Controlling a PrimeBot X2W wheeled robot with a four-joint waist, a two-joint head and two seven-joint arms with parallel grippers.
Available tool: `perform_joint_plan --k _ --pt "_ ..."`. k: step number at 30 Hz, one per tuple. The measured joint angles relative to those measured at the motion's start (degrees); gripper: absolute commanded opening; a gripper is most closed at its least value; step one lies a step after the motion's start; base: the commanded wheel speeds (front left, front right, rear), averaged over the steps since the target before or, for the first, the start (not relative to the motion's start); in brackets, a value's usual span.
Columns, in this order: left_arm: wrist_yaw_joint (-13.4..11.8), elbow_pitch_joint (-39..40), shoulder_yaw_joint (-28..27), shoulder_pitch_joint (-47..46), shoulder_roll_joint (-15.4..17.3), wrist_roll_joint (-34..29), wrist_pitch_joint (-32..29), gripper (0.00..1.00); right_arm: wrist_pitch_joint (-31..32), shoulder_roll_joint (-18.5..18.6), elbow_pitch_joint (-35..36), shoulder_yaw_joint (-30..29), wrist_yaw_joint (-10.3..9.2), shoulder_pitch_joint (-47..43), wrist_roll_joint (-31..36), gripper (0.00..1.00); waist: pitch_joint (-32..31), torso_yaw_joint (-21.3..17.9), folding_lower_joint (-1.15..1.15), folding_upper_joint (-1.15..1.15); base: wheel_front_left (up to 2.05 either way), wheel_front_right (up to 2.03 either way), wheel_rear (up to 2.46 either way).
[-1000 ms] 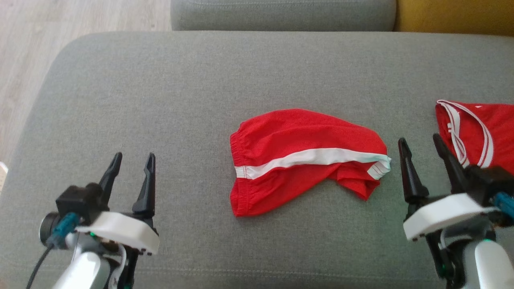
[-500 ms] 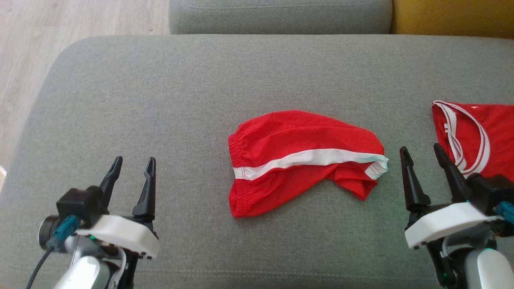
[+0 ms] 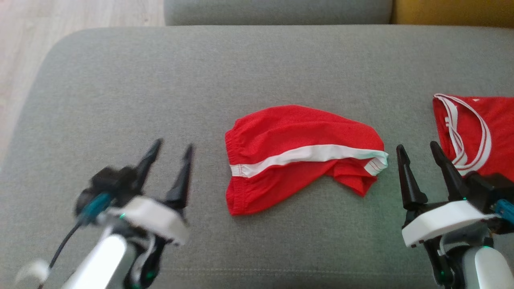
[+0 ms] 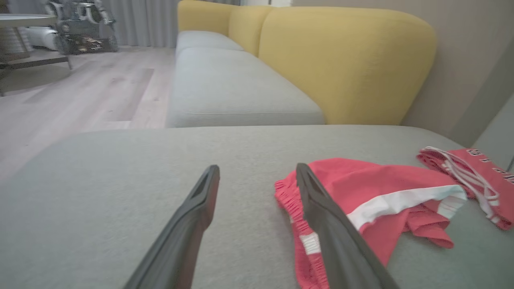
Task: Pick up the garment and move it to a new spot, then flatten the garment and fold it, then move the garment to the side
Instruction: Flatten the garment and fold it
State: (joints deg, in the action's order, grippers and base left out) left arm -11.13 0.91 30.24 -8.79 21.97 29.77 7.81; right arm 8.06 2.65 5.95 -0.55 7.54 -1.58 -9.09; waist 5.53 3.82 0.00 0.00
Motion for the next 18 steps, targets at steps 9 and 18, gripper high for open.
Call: perform_joint_plan --k 9,18 --pt "6.66 -12.16 5.66 -7.84 -7.15 4.61 -5.37 1.0 0.0 0.0 -0.29 1.54 0.0 2.09 0.0 1.0 2.8 -2.83 0.0 0.0 0.0 0.0 0.0" --pt "10.47 -24.21 5.97 -9.45 -9.53 7.89 -5.33 1.0 -0.07 0.0 -1.23 3.24 0.0 2.48 0.0 1.0 4.52 -5.17 0.0 0.0 0.0 0.0 0.0"
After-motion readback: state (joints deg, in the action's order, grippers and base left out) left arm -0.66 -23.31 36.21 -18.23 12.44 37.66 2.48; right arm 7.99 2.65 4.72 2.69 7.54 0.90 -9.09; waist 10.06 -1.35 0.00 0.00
